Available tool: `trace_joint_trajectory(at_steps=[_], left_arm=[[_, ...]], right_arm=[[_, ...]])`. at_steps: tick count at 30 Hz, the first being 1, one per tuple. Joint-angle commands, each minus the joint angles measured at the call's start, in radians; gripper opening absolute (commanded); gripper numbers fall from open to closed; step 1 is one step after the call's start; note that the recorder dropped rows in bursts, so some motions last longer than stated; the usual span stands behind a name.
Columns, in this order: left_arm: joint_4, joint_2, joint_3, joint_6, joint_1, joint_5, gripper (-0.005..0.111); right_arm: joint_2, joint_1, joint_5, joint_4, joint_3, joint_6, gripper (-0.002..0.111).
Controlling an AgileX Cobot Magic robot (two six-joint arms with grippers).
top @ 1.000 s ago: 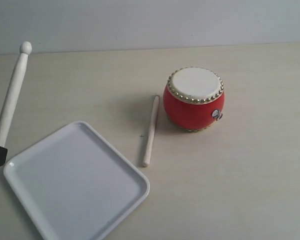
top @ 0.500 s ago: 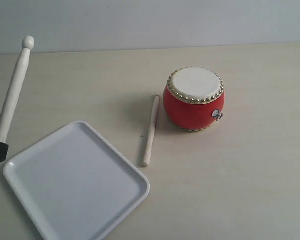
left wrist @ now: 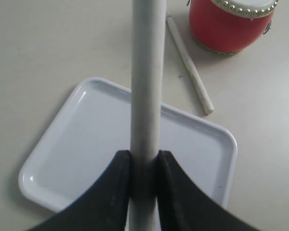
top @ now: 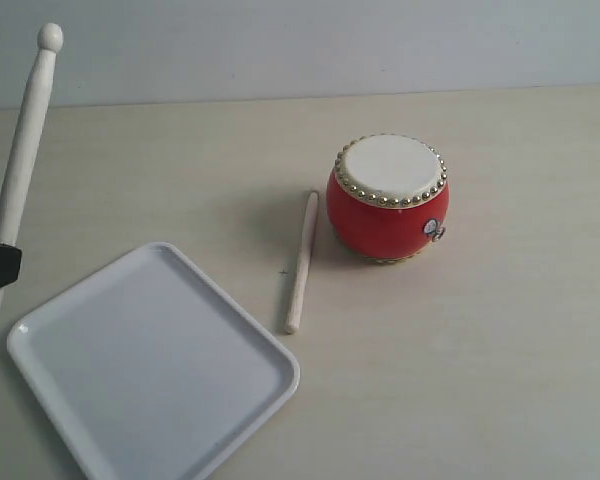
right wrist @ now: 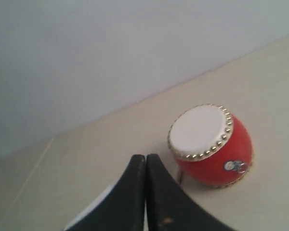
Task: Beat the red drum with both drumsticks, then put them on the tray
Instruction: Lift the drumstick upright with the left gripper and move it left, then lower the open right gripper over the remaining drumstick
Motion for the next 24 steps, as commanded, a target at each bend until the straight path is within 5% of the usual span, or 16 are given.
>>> trace_joint_trajectory(at_steps=[1, 9, 13, 21, 24], left_arm=[[0.007, 0.002, 0.002, 0.0, -0.003, -0.037, 0.0], [0.007, 0.002, 0.002, -0.002, -0.003, -0.06, 0.0], [0.007, 0.002, 0.002, -0.005, -0.003, -0.077, 0.0], [0.007, 0.01, 0.002, -0.005, -0.003, -0.114, 0.0], [0.007, 0.027, 0.002, -0.005, -0.003, -0.117, 0.0]], right_arm=[[0.254, 0.002, 0.266, 0.146, -0.172, -0.323, 0.0], [0.563, 0.057, 0.36, 0.001, -0.349, -0.271, 0.0], [0.674, 0.224, 0.302, -0.074, -0.379, -0.215, 0.0], [0.979, 0.563, 0.139, -0.604, -0.472, 0.262, 0.0], [1.086, 0.632, 0.117, -0.6, -0.539, 0.285, 0.0]])
